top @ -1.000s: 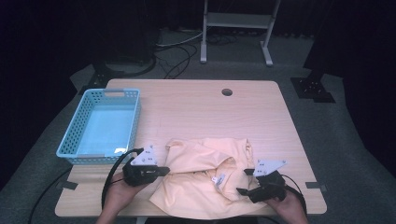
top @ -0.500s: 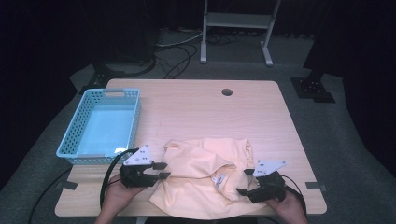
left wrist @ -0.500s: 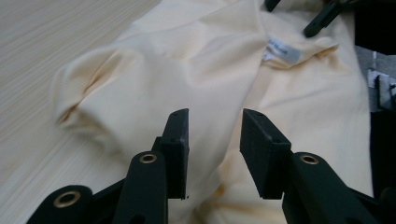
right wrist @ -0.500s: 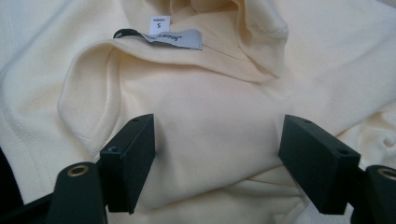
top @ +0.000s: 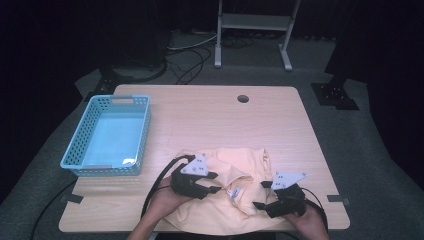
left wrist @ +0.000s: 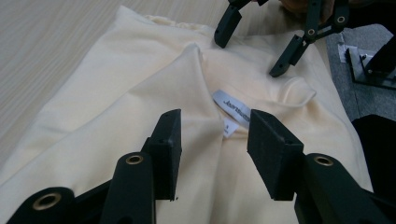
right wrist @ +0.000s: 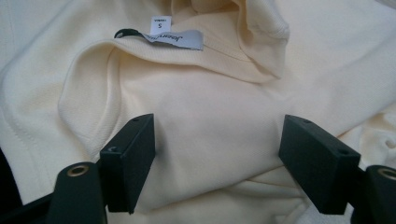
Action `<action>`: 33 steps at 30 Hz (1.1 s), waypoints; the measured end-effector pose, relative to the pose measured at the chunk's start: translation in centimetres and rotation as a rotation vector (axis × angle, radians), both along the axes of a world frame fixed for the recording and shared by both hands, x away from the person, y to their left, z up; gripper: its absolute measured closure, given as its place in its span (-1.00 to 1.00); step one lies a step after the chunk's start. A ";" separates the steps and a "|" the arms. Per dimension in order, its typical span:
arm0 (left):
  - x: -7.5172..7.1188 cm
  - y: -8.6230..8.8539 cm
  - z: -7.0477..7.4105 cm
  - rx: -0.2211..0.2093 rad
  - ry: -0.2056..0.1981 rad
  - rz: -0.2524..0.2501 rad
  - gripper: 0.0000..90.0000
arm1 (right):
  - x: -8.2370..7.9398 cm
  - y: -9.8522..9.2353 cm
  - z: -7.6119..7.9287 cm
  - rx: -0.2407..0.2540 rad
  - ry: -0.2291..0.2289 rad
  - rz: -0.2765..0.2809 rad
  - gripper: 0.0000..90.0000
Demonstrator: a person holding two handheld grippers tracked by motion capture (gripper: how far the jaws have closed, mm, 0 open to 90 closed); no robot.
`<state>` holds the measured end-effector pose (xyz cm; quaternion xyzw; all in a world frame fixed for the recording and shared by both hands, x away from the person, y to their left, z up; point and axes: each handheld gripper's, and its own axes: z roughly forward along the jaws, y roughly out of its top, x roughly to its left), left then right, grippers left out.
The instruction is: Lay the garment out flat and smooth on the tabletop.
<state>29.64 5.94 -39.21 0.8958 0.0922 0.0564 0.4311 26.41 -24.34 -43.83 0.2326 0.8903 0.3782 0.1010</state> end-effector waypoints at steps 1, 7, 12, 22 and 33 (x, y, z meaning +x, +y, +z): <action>0.2 -0.6 0.0 0.013 -0.004 -0.001 0.19 | 0.0 0.0 0.0 0.000 -0.001 0.002 -0.42; 1.0 -3.4 -0.2 0.075 -0.027 -0.009 0.08 | 0.1 -0.1 -0.1 0.005 0.002 0.005 -0.42; 1.9 -4.4 -0.9 0.118 -0.015 0.000 0.10 | 0.1 -0.1 -0.1 0.007 0.000 0.009 -0.42; 0.8 -3.1 -0.4 0.176 -0.043 -0.005 0.93 | 0.1 -0.1 -0.1 0.007 0.003 0.011 -0.42; -1.8 3.6 0.3 0.119 -0.044 0.100 0.93 | -0.2 -0.2 0.6 0.033 -0.013 0.042 -0.43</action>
